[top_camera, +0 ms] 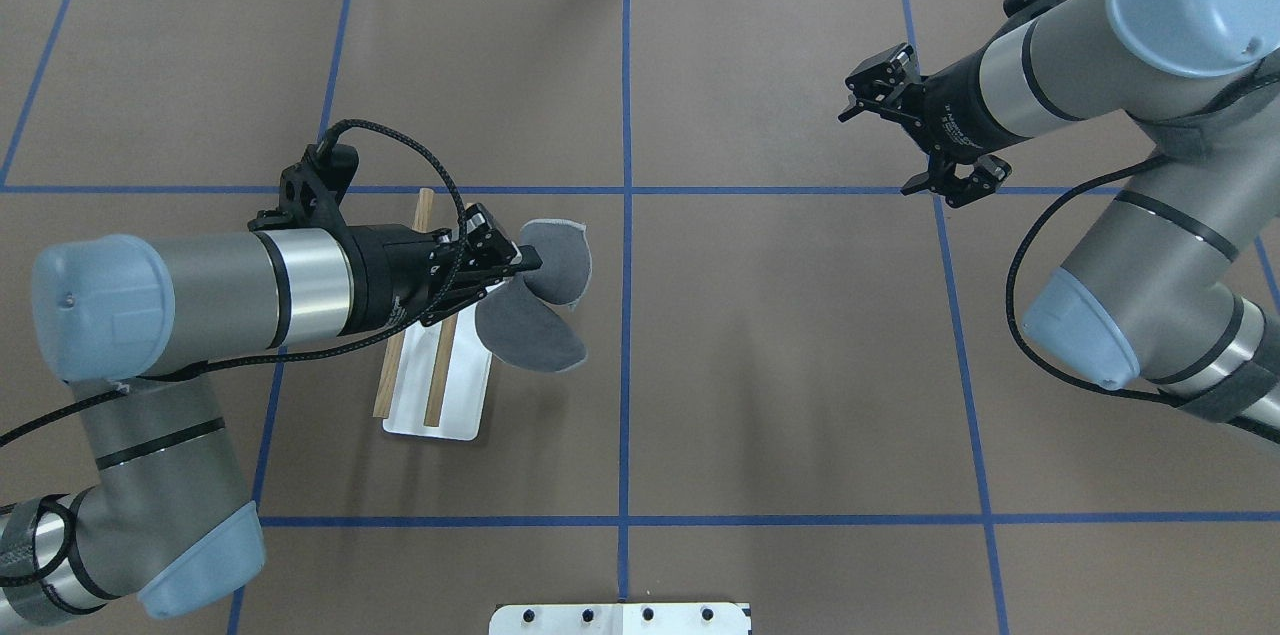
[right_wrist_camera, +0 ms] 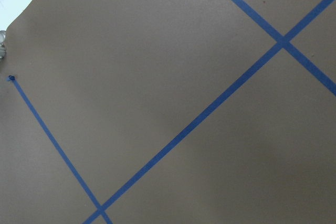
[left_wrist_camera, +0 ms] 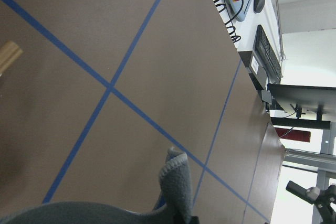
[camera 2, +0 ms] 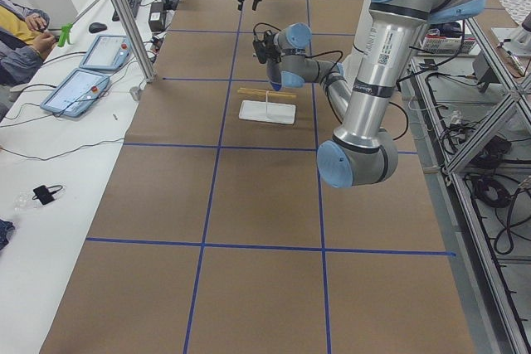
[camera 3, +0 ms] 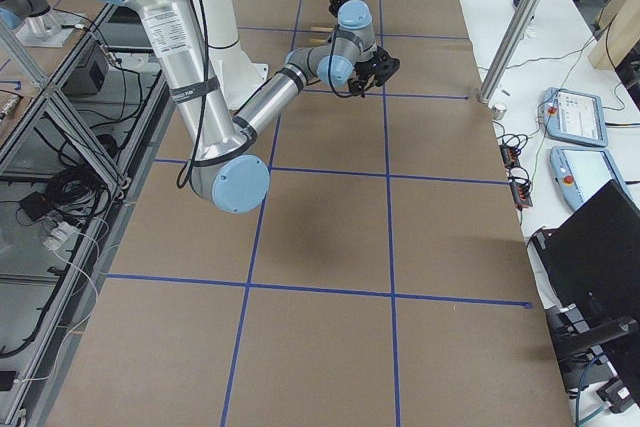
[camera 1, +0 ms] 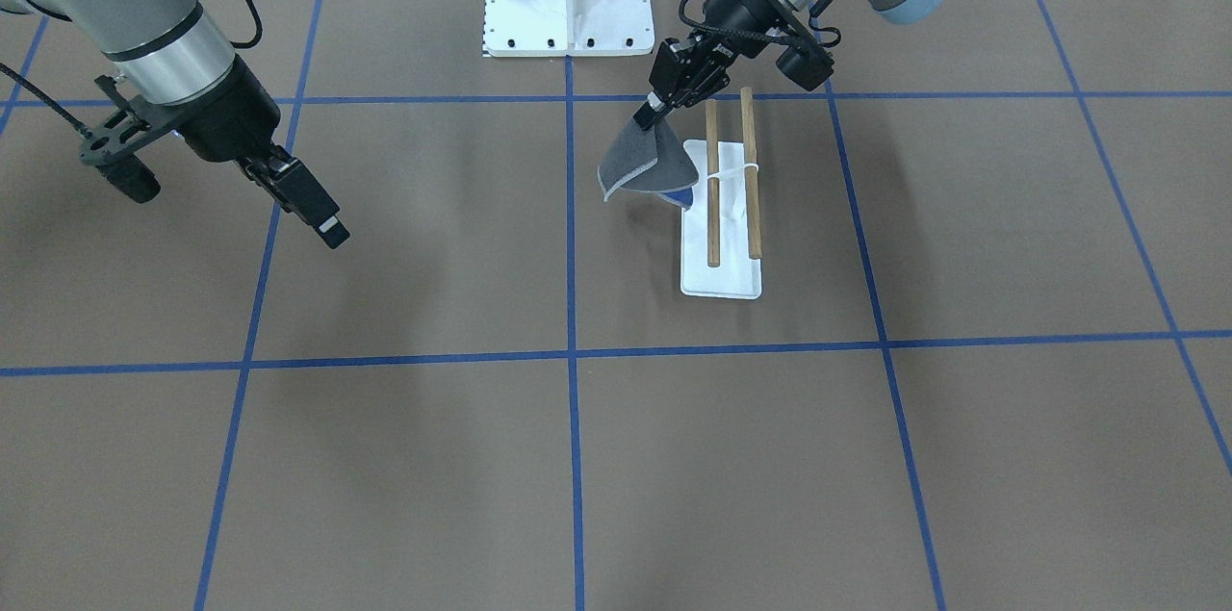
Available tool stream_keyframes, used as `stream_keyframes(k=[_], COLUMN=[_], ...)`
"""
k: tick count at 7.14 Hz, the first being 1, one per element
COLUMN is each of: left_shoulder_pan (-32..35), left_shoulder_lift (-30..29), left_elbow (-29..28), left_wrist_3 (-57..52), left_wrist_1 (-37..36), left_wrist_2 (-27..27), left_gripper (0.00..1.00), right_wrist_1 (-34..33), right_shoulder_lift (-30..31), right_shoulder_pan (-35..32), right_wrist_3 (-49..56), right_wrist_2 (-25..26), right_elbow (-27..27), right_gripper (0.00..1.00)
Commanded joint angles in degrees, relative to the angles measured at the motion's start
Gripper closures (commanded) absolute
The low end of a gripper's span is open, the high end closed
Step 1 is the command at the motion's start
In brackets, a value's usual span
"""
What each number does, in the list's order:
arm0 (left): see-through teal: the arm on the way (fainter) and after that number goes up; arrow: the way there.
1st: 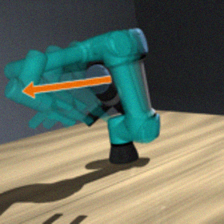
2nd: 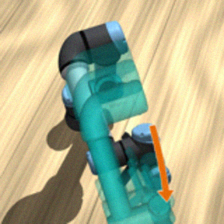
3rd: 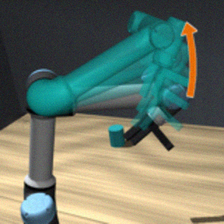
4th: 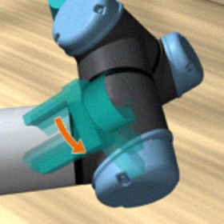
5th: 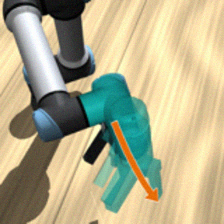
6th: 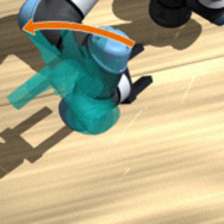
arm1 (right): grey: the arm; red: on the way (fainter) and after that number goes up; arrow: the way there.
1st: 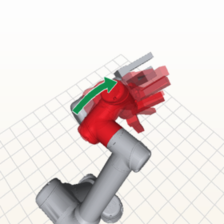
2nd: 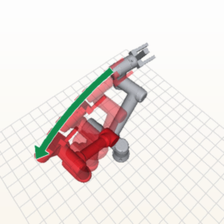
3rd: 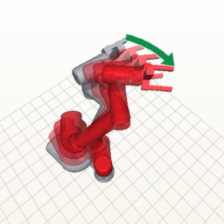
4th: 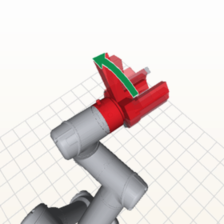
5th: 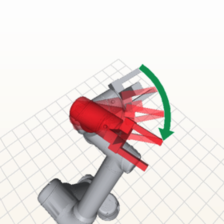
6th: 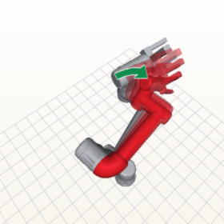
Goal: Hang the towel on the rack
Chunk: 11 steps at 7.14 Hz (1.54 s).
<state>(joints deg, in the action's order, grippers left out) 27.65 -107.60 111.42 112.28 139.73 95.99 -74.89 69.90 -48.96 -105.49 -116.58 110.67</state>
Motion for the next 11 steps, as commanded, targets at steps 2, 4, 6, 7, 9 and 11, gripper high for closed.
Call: stream_keyframes(k=[2,4,6,7,9,11], left_shoulder_pan=[0.38,3.19,6.44,7.5,8.55,8.91], left_shoulder_lift=[10.26,12.33,12.33,12.94,14.96,16.72], left_elbow=[0.37,0.46,0.29,0.2,-0.41,-0.94], left_wrist_3=[-0.13,-0.13,-0.13,-0.13,-0.13,-0.13], left_wrist_1=[10.77,13.82,13.82,13.73,13.73,13.73], left_wrist_2=[0.07,0.07,0.42,0.42,0.07,-0.02], left_gripper=[1.0,1.0,1.0,1.0,1.0,1.0], right_wrist_1=[0.09,0.09,0.09,0.09,0.18,0.18], right_shoulder_lift=[0.15,0.15,0.15,0.15,0.24,0.15], right_shoulder_pan=[-0.35,-0.52,-0.52,-0.61,-1.05,-1.58], right_wrist_3=[0.37,0.37,0.2,0.28,1.85,3.09], right_wrist_2=[0.3,0.39,0.39,0.56,0.92,0.92], right_elbow=[-1.59,-1.59,-2.12,-2.3,-3.52,-4.58], right_gripper=[0.0,0.0,0.0,0.0,0.0,0.0])
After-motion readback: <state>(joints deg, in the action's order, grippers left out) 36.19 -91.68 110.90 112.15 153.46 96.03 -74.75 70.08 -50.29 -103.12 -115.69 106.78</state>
